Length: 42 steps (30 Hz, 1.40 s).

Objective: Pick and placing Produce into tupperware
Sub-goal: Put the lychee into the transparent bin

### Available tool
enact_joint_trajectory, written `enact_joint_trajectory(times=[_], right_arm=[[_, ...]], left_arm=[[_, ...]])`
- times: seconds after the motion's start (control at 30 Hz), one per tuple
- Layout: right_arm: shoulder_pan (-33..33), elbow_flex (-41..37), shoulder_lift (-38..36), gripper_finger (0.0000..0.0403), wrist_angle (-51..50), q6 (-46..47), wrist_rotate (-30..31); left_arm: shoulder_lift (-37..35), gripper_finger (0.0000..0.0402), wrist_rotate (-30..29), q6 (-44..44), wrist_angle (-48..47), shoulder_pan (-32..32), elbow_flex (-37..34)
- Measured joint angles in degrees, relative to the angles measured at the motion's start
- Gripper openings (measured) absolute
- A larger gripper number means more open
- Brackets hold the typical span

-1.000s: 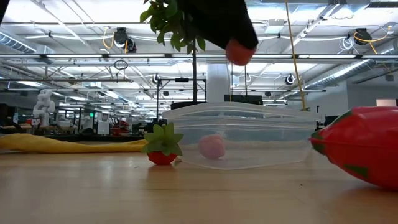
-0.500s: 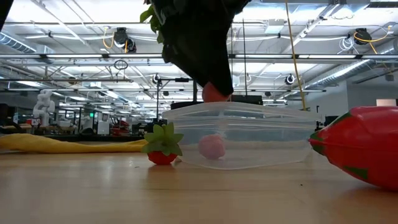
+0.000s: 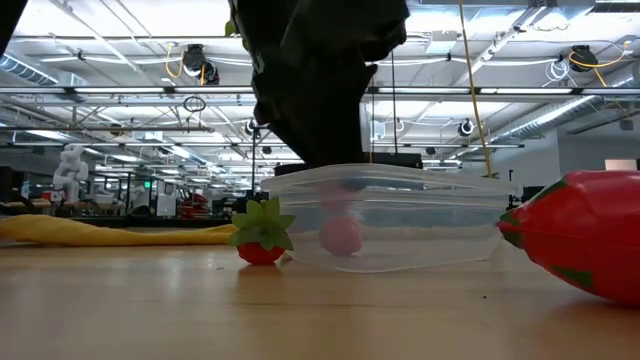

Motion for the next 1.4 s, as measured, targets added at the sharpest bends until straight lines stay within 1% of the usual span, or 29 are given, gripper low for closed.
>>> enact_joint_trajectory(times=[0.93,1.4], right_arm=[[0.0,0.0,0.0,0.0228,-2.3,0.0,0.0],[0.0,0.0,0.0,0.0228,-2.2,0.0,0.0]], left_arm=[[0.0,0.0124,0.3,0.1,-1.8,0.4,0.0],[0.0,0.0124,0.3,-1.5,-4.3,1.1,0.0]])
